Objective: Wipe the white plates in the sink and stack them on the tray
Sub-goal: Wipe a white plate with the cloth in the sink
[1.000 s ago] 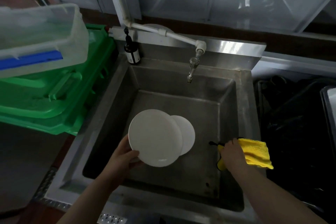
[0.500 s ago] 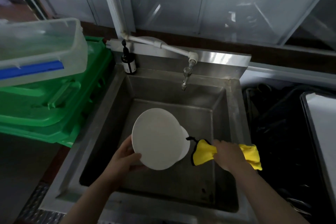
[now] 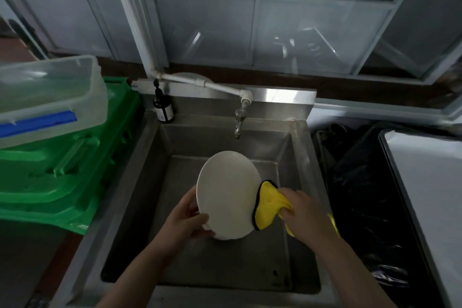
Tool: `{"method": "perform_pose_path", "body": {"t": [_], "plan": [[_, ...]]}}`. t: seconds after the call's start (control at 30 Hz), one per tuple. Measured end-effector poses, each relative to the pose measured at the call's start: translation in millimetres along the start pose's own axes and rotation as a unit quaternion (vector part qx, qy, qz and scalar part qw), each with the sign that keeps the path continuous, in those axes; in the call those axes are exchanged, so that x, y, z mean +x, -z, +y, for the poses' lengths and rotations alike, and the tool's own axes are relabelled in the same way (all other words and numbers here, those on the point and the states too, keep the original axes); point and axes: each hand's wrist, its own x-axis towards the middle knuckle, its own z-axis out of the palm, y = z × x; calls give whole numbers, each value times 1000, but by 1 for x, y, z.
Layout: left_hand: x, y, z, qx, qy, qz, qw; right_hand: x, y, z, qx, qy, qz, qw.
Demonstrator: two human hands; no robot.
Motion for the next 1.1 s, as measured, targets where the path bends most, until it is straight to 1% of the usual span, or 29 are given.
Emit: {"method": "perform_pose_path", "body": {"t": [0.17,0.3,0.4,0.5,0.7,0.8,0.9,1.1], "plan": [[-1,-14,10,20,-21,-11,1000,-6,6,-17,56,-10,53,997],[0,-17,19,36,-19,-37,998,-6,-6,-24,176,-38,52,982],[0,-19,21,48,-22,-48,997,-5,-17,-24,220,-67,86,969],[-2,-22,27,57,-35,-59,996,-1,-20,-28,247,-70,118,959],[-4,-25,30,76,-49,-59,994,15,-7,-37,259,-56,160,951],[-4,-28,30,93,-54,-75,991,26,8,-41,248,-32,176,952],[-5,-30,31,97,-55,-85,990,35,22,-48,230,25,160,959],[-4,-31,39,85,-53,-91,991,40,22,-74,199,126,185,954]]}}
